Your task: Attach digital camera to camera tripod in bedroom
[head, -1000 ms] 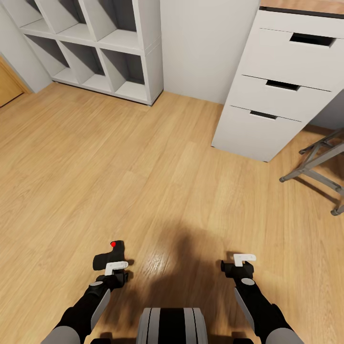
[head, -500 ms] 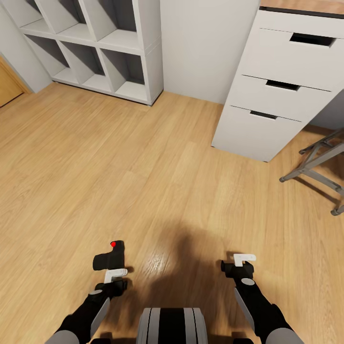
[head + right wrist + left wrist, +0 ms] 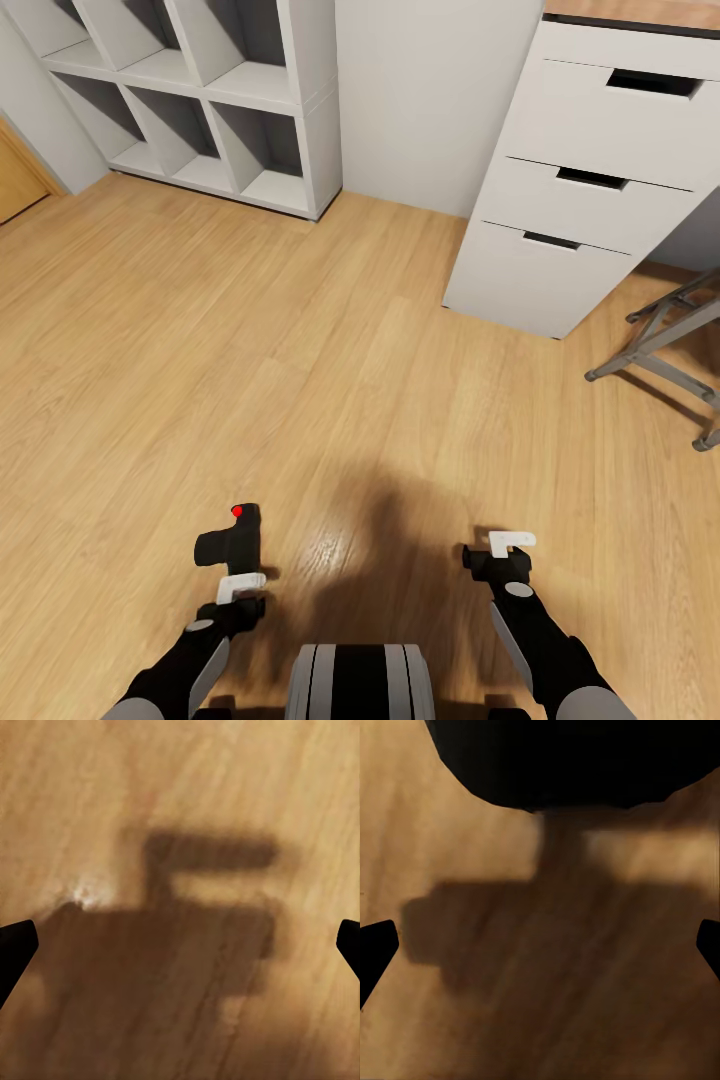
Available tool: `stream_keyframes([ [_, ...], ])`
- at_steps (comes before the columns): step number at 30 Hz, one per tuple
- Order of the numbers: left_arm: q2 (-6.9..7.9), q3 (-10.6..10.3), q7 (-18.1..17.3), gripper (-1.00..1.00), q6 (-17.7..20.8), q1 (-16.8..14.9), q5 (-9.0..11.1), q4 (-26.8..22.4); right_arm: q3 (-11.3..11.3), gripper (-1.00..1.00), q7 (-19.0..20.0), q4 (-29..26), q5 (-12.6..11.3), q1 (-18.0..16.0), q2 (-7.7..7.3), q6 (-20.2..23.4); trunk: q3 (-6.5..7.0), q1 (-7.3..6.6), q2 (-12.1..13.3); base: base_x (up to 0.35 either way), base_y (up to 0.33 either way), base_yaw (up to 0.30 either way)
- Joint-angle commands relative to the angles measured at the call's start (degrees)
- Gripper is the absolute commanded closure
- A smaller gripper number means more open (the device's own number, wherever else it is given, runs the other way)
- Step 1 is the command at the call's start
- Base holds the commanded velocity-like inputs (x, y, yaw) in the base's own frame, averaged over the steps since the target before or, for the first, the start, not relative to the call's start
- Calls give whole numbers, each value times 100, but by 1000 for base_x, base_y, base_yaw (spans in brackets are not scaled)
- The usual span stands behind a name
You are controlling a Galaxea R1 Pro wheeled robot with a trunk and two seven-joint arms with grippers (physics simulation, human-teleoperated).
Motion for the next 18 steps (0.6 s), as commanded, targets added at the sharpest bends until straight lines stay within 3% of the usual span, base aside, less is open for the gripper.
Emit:
stream_keyframes([
  [1, -2, 3, 28, -100, -51, 2, 52, -9, 4, -100, -15, -11, 32, 0, -1, 44, -3, -1, -1, 0, 0, 0],
  [9, -2, -16, 273, -100, -616, 1, 32, 177, 4, -100, -15, -9, 32, 0, -1, 37, -3, -1, -1, 0, 0, 0],
  [18, 2, -33, 413, -100, -700, -5, 5, 160, 4, -100, -15, -13, 32, 0, -1, 35, -3, -1, -1, 0, 0, 0],
])
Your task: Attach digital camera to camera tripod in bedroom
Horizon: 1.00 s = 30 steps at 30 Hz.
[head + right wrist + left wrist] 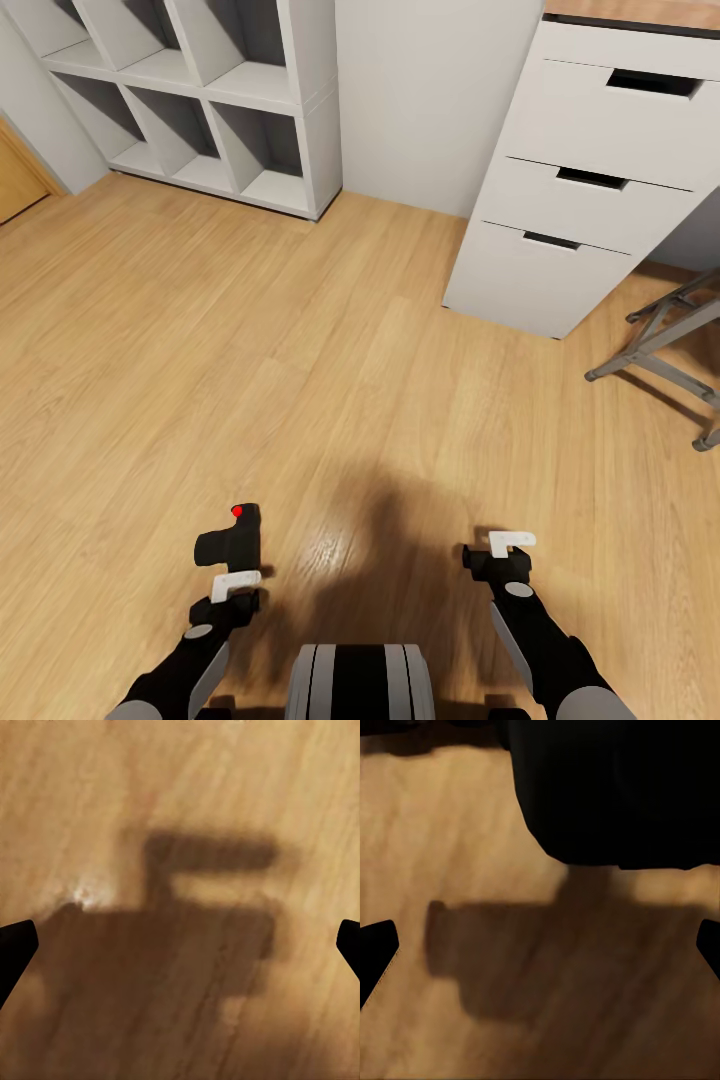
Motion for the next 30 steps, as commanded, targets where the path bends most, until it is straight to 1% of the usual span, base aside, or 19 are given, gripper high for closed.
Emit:
stream_keyframes([
  [1, -2, -2, 16, -100, -11, -1, 47, -7, 4, -100, -15, -11, 32, 0, -1, 43, -3, -1, -1, 0, 0, 0],
  [7, -11, -2, 27, -100, -15, -2, 48, -25, 4, -100, -15, -13, 32, 0, -2, 43, -3, -1, -1, 0, 0, 0],
  [17, -102, -7, 46, -100, -9, -1, 34, -111, 4, -100, -15, -14, 32, 0, -5, 43, -3, -1, -1, 0, 0, 0],
  [30, -124, -5, 45, -100, -14, -2, 38, -267, 4, -100, -15, -14, 32, 0, -1, 43, -291, 33, -18, 0, 0, 0],
])
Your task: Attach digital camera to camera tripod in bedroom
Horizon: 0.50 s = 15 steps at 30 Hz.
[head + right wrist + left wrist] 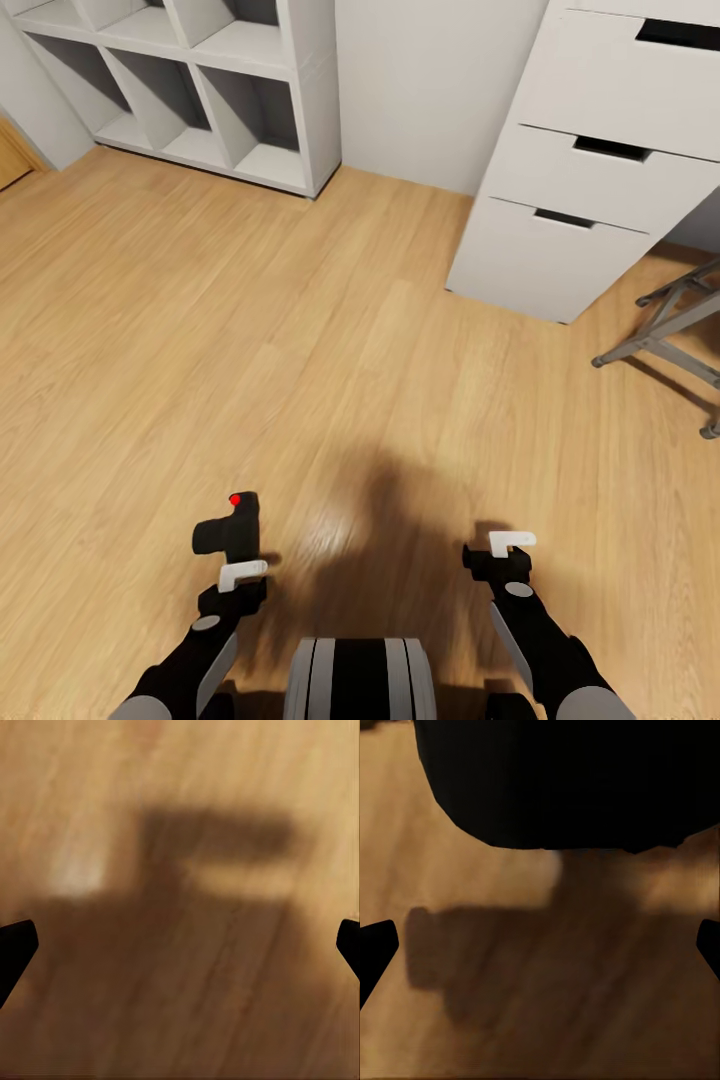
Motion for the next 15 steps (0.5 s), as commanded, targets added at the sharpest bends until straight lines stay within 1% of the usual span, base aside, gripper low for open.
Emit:
stream_keyframes([
  [1, 0, -3, 14, -100, -10, -1, 46, -28, 5, -100, -15, -10, 32, 0, -1, 43, -26, 1, -3, 0, 0, 0],
  [7, -4, -16, 15, -100, -11, -1, 42, -283, 5, -100, -15, -10, 32, 0, -1, 45, -159, 17, -11, 0, 0, 0],
  [9, -3, -23, 19, -100, -12, -1, 41, -392, 5, -100, -15, -10, 32, 0, -2, 44, -159, 17, -11, 0, 0, 0],
  [15, -3, -28, 22, -100, -12, -1, 41, -501, 5, -100, -15, -10, 34, 0, -1, 50, -159, 17, -11, 0, 0, 0],
])
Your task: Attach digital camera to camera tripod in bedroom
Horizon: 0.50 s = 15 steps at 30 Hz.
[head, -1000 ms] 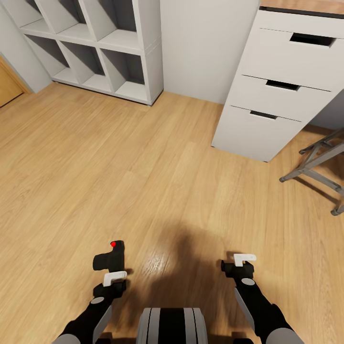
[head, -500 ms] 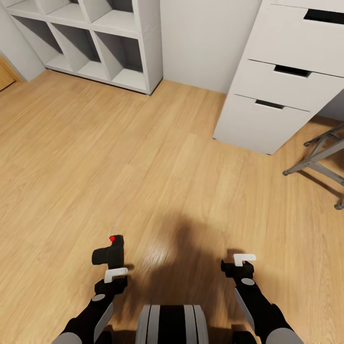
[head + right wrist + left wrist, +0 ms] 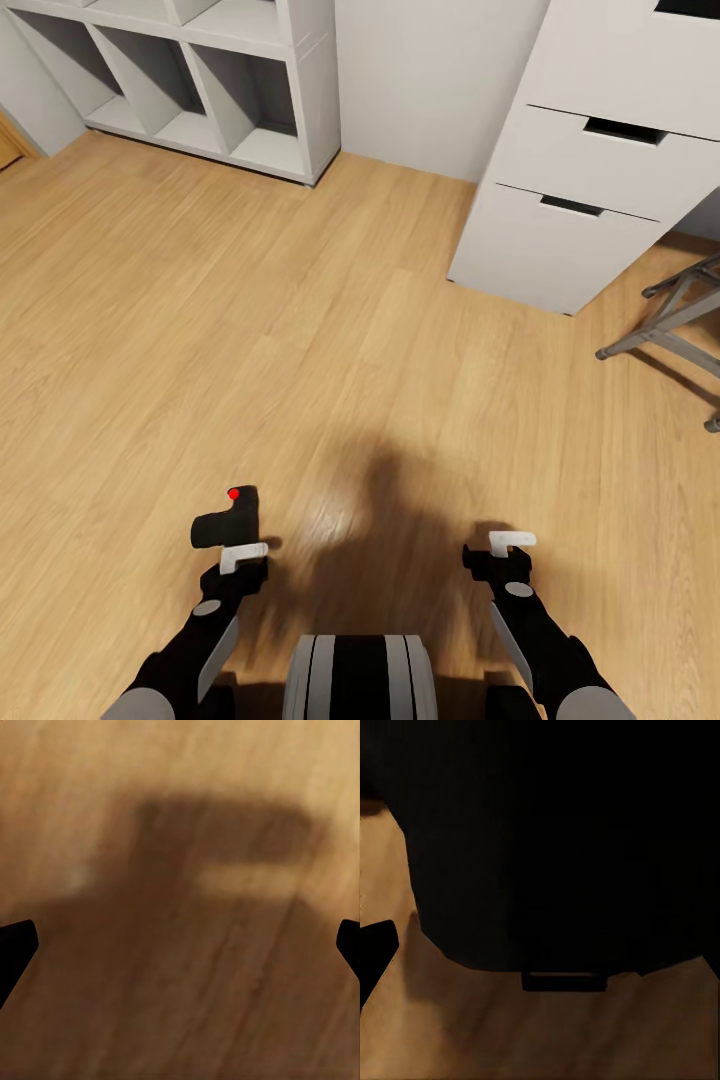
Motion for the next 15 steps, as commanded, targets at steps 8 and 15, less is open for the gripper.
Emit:
stream_keyframes([
  [8, -2, -7, 18, -100, -10, -1, 43, -181, 4, -100, -15, -10, 31, 0, -3, 42, -3, -1, -1, 0, 0, 0],
  [15, -2, -7, 55, -100, -16, -1, 37, -330, 4, -100, -15, -10, 34, 0, -6, 45, -3, -1, -1, 0, 0, 0],
])
